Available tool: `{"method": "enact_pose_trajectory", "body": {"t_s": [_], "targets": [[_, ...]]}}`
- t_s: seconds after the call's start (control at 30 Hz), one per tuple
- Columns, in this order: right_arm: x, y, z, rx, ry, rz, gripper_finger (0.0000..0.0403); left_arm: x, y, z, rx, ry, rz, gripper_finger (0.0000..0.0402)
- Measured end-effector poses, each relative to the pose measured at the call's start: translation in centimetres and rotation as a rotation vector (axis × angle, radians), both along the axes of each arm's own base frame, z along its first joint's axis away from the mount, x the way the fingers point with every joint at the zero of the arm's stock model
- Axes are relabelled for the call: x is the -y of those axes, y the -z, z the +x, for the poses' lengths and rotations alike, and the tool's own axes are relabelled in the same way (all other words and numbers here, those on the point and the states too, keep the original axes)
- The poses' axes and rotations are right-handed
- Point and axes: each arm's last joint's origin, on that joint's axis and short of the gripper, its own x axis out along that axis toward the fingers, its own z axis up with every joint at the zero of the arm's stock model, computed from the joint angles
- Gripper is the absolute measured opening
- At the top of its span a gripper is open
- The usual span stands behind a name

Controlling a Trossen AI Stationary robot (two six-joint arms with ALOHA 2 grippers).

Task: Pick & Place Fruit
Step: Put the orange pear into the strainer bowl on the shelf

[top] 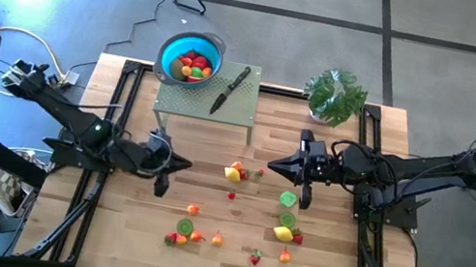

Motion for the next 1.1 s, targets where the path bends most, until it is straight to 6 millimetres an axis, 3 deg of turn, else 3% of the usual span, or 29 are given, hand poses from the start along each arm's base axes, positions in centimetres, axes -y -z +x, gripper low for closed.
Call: {"method": "enact_pose_trajectory", "body": {"t_s": [0.2,0.47,0.7,1.1], "targets": [[0.0,0.0,0.0,-0.004,0.0,-0.001,0.0002,0.7,0.9,0.6,-0.15,-0.083,-0.069,0.0],[0.1,0.1,0.0,-0.012,0.026,-0.004,0.0002,2.1,0.4,3.1,-0.373,-0.097,-0.05,0.0],[0.1,0.2,0.0,-0.023,0.027,-0.006,0.0002,3.0,1.5,4.4,-0.558,-0.232,-0.181,0.0],[0.1,0.6,0.0,-0.056,0.027,-0.01,0.0003,5.4,4.8,7.7,-0.773,-0.022,-0.254,0.0]]}}
